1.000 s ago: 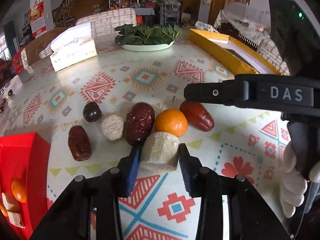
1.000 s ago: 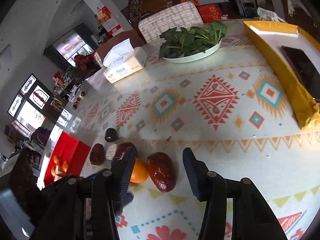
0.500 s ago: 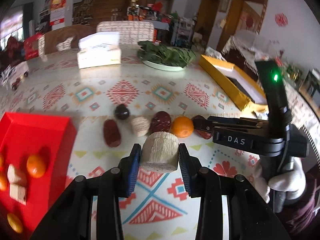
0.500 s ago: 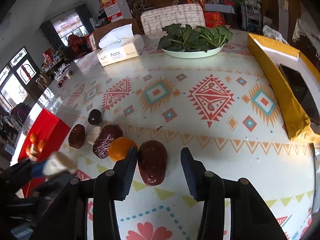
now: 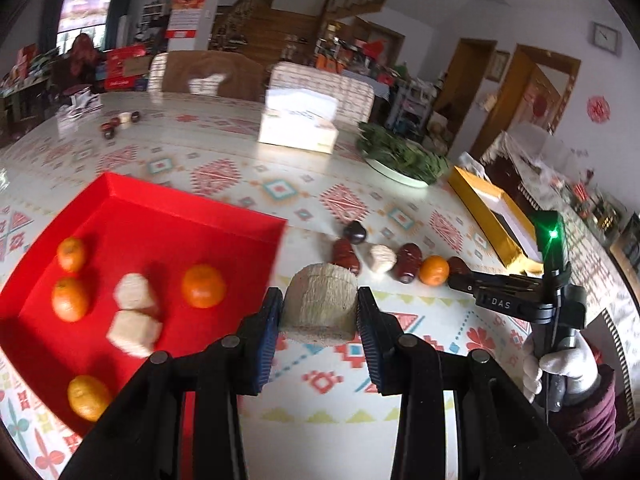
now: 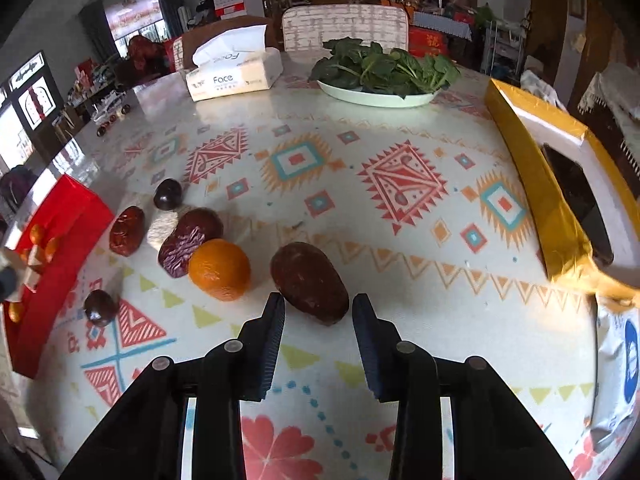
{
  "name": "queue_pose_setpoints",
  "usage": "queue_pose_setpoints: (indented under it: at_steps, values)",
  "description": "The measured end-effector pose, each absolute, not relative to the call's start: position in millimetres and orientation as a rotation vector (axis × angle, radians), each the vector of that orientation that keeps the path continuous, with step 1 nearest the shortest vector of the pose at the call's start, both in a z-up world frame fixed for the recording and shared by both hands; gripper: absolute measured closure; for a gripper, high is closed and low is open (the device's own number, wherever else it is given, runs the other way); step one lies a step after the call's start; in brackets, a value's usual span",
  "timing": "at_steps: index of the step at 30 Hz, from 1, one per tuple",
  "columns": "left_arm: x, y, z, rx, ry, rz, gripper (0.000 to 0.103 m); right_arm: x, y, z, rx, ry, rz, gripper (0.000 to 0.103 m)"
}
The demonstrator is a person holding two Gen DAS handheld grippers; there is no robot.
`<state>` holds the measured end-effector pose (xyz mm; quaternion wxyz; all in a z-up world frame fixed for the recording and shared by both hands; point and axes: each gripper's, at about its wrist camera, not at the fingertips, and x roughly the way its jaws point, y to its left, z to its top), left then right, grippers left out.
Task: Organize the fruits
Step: 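Carry the white cake and date over the red tray and open both tools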
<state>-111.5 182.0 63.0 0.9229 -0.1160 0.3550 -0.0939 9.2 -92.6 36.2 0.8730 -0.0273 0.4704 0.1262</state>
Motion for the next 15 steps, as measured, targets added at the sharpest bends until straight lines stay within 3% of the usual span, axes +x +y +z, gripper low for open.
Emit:
queue_pose_setpoints:
  at_steps: [4,9,15]
  values:
    - [-122.1,206.0,62.5,-0.276,0.718,-0.158,0.066,10.8,-78.9,33.8,-0.138,0.948,0.259,0.067]
    - [-130.1,232.9,60.7,-0.317,0.706,-0.119,0.066,5.5,-88.6,40.7,-0.045,0.933,0.258,0.07]
    - [-133.3,274.7,57.1,-0.368,0.688,-0.032,0.066,-11.2,-86.2,84.0,0.06,0.876,0.307,0.07]
